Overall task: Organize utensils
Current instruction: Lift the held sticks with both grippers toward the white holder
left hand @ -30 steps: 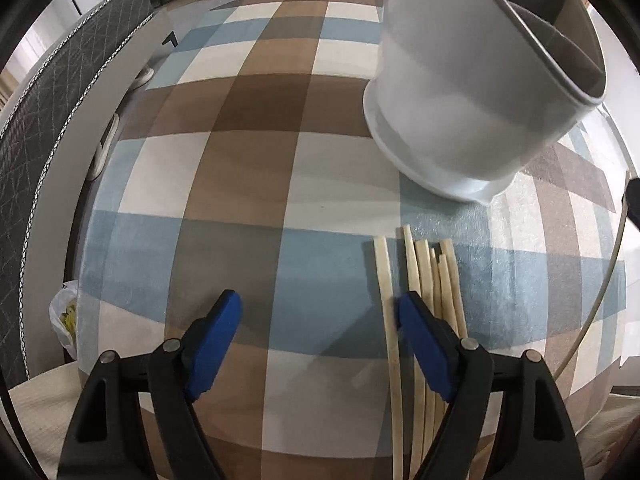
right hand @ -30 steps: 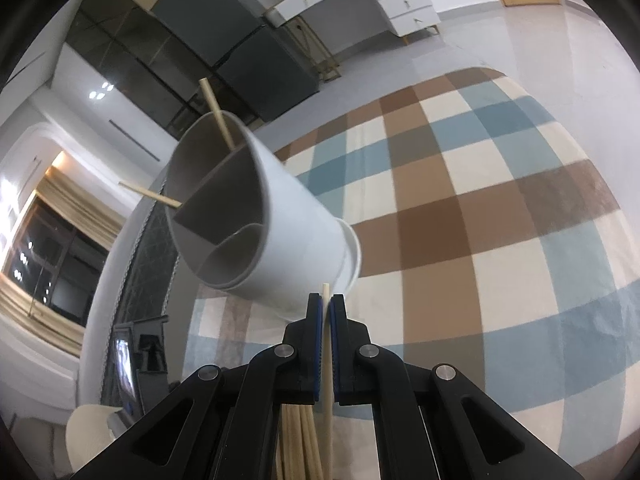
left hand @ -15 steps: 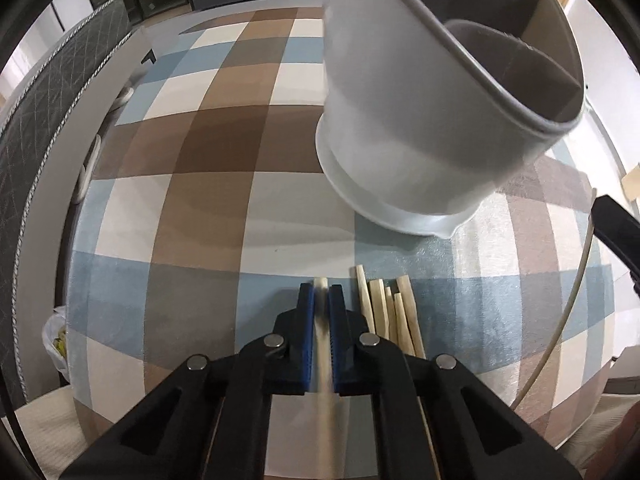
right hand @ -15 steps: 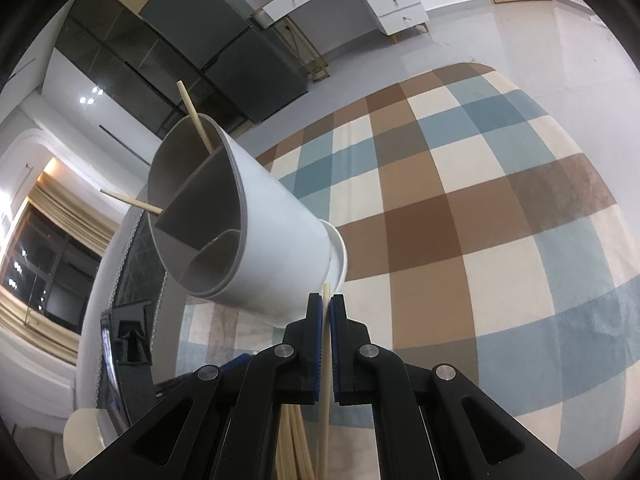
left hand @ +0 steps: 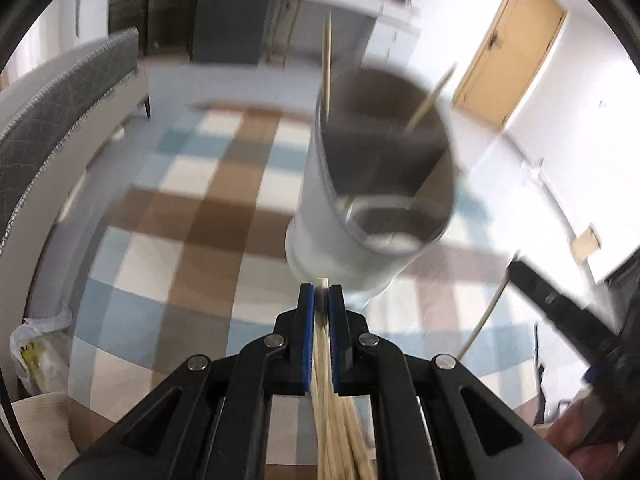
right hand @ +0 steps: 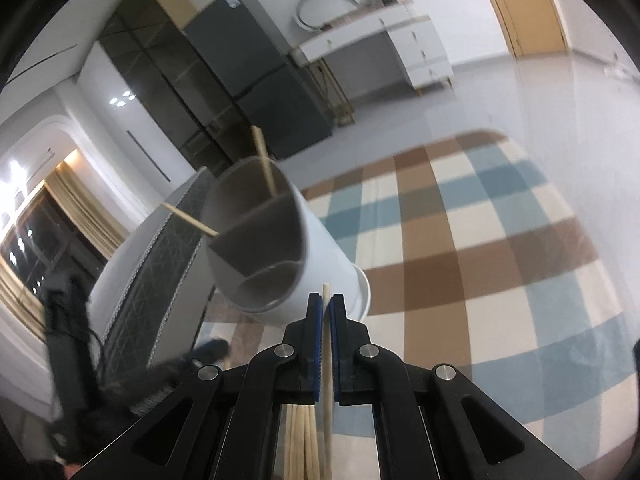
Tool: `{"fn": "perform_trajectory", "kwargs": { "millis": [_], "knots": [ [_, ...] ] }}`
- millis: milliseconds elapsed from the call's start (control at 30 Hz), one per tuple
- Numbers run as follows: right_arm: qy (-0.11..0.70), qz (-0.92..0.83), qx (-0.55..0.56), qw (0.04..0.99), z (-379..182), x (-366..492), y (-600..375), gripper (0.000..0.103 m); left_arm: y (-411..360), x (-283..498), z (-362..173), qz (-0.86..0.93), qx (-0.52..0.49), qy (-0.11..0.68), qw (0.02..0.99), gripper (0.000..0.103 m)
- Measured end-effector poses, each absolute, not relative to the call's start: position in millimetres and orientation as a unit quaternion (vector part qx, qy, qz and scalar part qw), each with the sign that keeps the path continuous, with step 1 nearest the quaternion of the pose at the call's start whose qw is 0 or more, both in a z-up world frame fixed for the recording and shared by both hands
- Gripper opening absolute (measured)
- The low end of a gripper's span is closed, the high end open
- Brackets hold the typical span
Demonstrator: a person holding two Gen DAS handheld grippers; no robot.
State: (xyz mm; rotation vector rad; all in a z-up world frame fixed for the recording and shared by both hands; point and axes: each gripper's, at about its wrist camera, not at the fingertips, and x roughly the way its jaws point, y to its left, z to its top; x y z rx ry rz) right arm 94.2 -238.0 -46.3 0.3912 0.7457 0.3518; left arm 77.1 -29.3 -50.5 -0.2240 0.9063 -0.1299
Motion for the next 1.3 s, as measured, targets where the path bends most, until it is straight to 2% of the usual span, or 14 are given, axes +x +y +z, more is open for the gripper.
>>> {"fn": "perform_trajectory", "kwargs": {
  "millis": [233,800,1300],
  "knots": [
    [0.304,0.166,0.114,0.931,-20.7,56.7,-219.7,0.003,-34.9,48.8,-15.4,-0.066,-0.098,0.385,0.915,0.002],
    [0.257,0.128,0.132,0.949,5.2,10.4,-242.5,0.003,-29.6,35.8,15.7,-0.082,-0.044,0.342,0.935,0.001],
    [0.220,0.133,0.121,0.959,36.3,2.5,-242.1,0.003,-20.4,30.2,62.5,-0.107,-0.070,0.307,0.943,0.001]
  ]
}}
